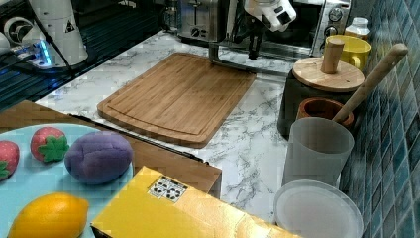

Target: Close the oven.

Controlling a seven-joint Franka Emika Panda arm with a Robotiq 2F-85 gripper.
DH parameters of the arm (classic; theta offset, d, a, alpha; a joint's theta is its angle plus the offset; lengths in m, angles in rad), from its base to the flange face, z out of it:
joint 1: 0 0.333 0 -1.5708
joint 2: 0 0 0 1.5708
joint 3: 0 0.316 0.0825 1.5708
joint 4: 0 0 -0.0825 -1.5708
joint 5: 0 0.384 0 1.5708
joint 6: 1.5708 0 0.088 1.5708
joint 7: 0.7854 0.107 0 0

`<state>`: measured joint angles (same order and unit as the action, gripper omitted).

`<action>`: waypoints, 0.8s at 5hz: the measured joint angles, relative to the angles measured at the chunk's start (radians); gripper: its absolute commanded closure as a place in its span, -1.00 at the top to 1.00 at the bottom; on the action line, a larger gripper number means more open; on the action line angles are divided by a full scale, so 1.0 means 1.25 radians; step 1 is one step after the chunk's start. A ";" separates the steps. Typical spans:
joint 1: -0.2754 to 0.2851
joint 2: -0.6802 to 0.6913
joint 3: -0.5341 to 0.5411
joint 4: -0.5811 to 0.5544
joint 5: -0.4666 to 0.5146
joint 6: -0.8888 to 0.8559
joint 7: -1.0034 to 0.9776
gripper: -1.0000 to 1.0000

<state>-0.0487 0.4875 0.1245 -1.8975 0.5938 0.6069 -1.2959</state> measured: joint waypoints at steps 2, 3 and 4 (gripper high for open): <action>0.001 0.011 -0.001 0.005 -0.001 0.003 0.050 -1.00; 0.001 0.041 -0.004 0.040 -0.013 -0.041 0.090 -1.00; -0.015 0.057 0.000 0.058 0.006 -0.072 0.090 -1.00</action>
<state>-0.0669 0.5591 0.1245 -1.8252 0.6011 0.5171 -1.1836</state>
